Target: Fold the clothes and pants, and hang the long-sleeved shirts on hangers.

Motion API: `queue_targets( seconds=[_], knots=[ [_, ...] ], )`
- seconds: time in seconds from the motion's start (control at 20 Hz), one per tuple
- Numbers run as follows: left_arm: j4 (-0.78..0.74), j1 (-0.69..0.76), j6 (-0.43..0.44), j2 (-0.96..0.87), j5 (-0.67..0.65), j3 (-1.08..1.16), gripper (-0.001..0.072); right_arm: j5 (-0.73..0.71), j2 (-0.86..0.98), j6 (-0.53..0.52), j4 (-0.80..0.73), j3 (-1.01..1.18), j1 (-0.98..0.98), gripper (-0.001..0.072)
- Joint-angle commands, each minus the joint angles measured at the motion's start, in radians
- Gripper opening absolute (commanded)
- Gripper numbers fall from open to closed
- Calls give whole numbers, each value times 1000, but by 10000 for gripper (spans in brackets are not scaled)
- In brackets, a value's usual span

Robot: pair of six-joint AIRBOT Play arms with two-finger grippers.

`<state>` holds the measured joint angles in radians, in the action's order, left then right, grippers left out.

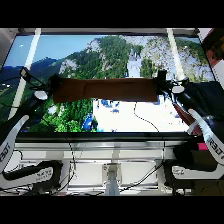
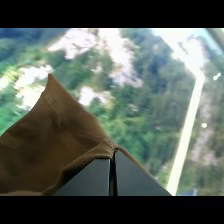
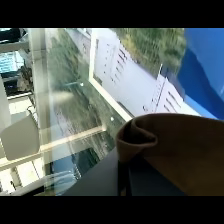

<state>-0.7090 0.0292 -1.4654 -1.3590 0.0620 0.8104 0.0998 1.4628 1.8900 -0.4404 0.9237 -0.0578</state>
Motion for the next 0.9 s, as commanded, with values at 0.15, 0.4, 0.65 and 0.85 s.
queue_targets(
  seconds=[0.15, 0.4, 0.65, 0.85],
  knots=[
    [-1, 1, 0, -98, 6, 30, 22, 9, 139, 2, -8, 86, -1, 17],
    [-1, 1, 0, -118, 18, 30, 22, 3, 166, 3, -5, 89, -16, 17],
    [-1, 2, 0, -118, 73, 32, 31, -13, 184, 2, -12, 151, -18, 18],
    [-1, 9, 0, -118, 73, 32, 65, -35, 189, 2, -11, 153, -37, 68]
  ],
)
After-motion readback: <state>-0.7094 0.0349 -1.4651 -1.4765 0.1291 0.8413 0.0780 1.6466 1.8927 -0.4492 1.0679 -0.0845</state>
